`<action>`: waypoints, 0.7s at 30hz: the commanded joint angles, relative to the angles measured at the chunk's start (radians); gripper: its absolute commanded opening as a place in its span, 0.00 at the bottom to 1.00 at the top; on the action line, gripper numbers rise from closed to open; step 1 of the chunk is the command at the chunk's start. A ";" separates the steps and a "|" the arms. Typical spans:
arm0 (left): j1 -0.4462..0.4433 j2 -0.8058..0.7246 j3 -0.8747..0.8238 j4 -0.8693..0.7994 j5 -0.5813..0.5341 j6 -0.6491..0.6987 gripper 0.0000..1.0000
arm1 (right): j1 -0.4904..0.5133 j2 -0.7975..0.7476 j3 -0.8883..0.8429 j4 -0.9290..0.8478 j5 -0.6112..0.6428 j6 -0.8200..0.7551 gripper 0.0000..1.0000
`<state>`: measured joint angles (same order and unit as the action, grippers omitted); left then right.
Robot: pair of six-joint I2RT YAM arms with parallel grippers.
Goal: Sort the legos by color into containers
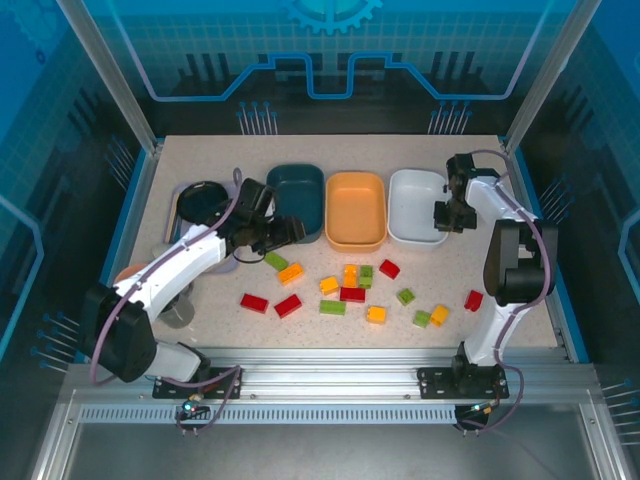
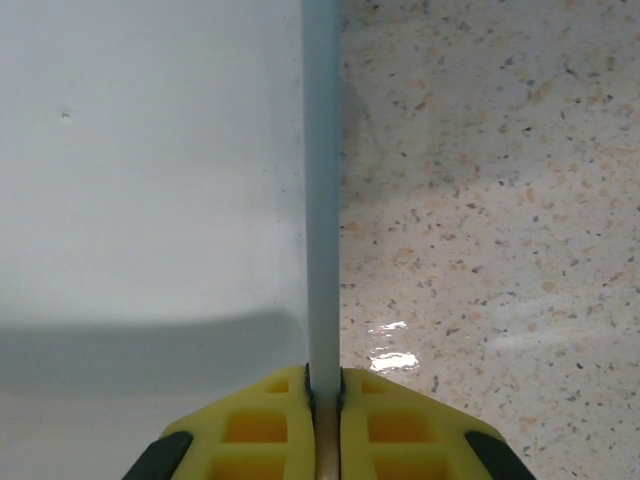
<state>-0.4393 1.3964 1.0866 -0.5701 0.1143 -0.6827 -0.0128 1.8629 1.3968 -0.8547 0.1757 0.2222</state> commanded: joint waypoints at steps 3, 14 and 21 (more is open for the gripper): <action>-0.014 -0.076 -0.052 0.020 0.021 -0.036 0.64 | 0.040 -0.046 -0.009 -0.001 0.040 -0.023 0.35; -0.052 -0.328 -0.230 0.107 0.007 -0.119 0.89 | 0.290 -0.371 -0.184 0.005 0.024 -0.018 0.68; -0.084 -0.458 -0.376 0.178 0.012 -0.209 0.98 | 0.455 -0.358 -0.366 0.062 -0.035 -0.016 0.76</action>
<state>-0.5114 0.9722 0.7525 -0.4404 0.1143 -0.8345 0.4419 1.4681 1.0691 -0.8093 0.1638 0.2043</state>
